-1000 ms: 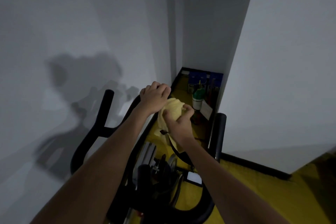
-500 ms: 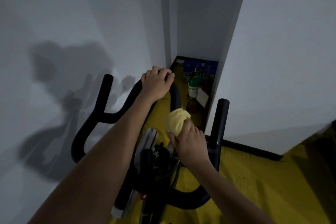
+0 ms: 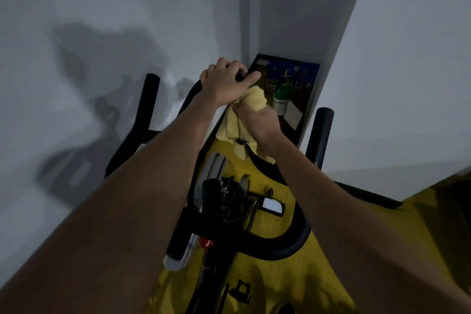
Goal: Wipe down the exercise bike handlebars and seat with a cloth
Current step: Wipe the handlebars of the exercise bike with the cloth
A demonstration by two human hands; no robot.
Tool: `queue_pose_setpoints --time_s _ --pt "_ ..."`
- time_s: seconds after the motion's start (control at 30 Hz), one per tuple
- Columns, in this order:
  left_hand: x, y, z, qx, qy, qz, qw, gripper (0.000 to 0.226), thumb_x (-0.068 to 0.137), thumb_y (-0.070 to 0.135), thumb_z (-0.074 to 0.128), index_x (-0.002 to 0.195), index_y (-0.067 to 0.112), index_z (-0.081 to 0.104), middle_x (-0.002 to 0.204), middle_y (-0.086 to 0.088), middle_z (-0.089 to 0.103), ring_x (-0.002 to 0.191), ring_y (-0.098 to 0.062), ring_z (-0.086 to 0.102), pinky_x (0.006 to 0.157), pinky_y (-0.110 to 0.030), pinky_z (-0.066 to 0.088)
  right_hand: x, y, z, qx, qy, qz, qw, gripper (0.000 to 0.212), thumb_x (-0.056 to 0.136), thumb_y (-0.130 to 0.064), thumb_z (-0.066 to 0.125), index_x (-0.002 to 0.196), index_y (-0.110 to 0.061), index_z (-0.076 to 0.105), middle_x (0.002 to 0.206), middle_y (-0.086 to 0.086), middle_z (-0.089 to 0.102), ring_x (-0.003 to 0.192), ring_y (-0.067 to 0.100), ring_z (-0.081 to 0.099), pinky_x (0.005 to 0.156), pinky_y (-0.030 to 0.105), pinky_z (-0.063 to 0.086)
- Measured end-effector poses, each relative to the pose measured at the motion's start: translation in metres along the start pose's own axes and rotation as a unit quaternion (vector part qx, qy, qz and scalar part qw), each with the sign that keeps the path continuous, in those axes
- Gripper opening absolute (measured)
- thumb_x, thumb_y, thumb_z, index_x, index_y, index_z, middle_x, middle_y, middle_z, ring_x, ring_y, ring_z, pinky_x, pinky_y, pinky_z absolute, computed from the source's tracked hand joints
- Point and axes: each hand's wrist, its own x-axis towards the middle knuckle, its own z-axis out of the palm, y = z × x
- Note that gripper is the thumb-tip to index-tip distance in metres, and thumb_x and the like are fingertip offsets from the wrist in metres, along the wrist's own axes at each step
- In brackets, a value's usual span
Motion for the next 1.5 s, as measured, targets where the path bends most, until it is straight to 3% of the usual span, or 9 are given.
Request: queue_pose_setpoints --time_s 0.17,0.37,0.5,0.6,0.87,1.0,1.23,1.37,1.5 --pt "-0.004 0.01 0.008 0.016 0.032 0.0 0.999 0.054 0.084 0.072 0.053 0.121 0.034 0.058 0.135 -0.003 0.047 0.127 -0.028 0.043 0.106 -0.04 0.028 -0.046 0.039 -0.012 -0.244 0.023 -0.084 0.966 0.058 0.09 -0.064 0.054 0.119 -0.016 0.043 0.1 0.001 0.064 0.082 0.023 0.068 0.067 0.039 0.058" --pt "-0.003 0.018 0.018 -0.001 0.1 -0.031 0.995 0.046 0.08 0.06 0.059 0.115 0.031 0.063 0.127 -0.002 0.052 0.12 -0.026 0.048 0.096 -0.032 0.027 -0.081 0.095 -0.039 -0.554 0.109 -0.329 0.757 0.076 0.089 -0.041 0.069 0.137 0.013 0.046 0.106 0.022 0.067 0.087 0.04 0.069 0.074 0.046 0.057" --pt "-0.005 0.018 0.024 -0.018 0.126 -0.044 0.991 0.044 0.079 0.059 0.062 0.113 0.03 0.066 0.126 -0.001 0.053 0.119 -0.025 0.048 0.094 -0.028 0.023 -0.081 0.065 -0.042 -0.474 0.008 -0.214 0.854 0.073 0.088 -0.052 0.065 0.138 -0.004 0.042 0.103 0.007 0.065 0.088 0.031 0.067 0.066 0.035 0.05" --pt "-0.003 0.012 0.023 -0.036 0.145 -0.06 0.987 0.042 0.078 0.056 0.066 0.11 0.029 0.068 0.123 0.0 0.054 0.117 -0.024 0.05 0.095 -0.027 0.022 -0.038 0.023 -0.036 -0.156 -0.164 0.061 0.972 0.069 0.077 -0.057 0.076 0.125 -0.014 0.053 0.112 0.001 0.067 0.098 0.024 0.066 0.086 0.039 0.057" --pt "0.003 0.011 0.022 -0.04 0.139 -0.063 0.988 0.039 0.078 0.056 0.065 0.109 0.032 0.068 0.124 0.002 0.052 0.118 -0.023 0.049 0.095 -0.028 0.02 -0.007 0.016 -0.022 0.076 -0.19 0.093 0.974 0.061 0.074 -0.043 0.084 0.122 -0.01 0.067 0.113 0.009 0.075 0.101 0.03 0.073 0.094 0.048 0.058" --pt "0.0 0.016 0.026 -0.042 0.141 -0.06 0.987 0.039 0.077 0.057 0.064 0.107 0.032 0.068 0.121 0.003 0.052 0.116 -0.023 0.05 0.096 -0.027 0.02 -0.037 0.026 -0.022 -0.188 -0.076 0.023 0.979 0.054 0.085 -0.056 0.069 0.115 -0.015 0.053 0.098 -0.004 0.06 0.086 0.018 0.063 0.077 0.034 0.056" --pt "-0.008 0.023 0.031 -0.041 0.186 -0.044 0.981 0.037 0.079 0.052 0.064 0.107 0.029 0.069 0.118 0.002 0.054 0.113 -0.023 0.051 0.095 -0.024 0.019 -0.08 0.067 -0.034 -0.504 0.078 -0.229 0.829 0.074 0.09 -0.051 0.063 0.14 0.0 0.043 0.094 0.007 0.067 0.077 0.028 0.067 0.053 0.029 0.037" --pt "-0.007 0.02 0.031 -0.044 0.188 -0.051 0.98 0.038 0.077 0.053 0.064 0.106 0.03 0.069 0.116 0.003 0.054 0.113 -0.021 0.051 0.095 -0.024 0.02 -0.042 0.035 -0.042 -0.285 -0.142 0.028 0.947 0.057 0.07 -0.048 0.078 0.115 -0.016 0.065 0.101 0.001 0.069 0.092 0.026 0.067 0.074 0.039 0.059" --pt "-0.002 0.013 0.031 -0.044 0.198 -0.062 0.977 0.04 0.074 0.053 0.067 0.106 0.028 0.069 0.116 0.001 0.054 0.109 -0.023 0.053 0.094 -0.025 0.019 -0.006 0.005 -0.032 0.038 -0.247 0.185 0.95 0.061 0.069 -0.02 0.08 0.127 -0.002 0.068 0.124 0.018 0.07 0.107 0.035 0.068 0.1 0.046 0.051"
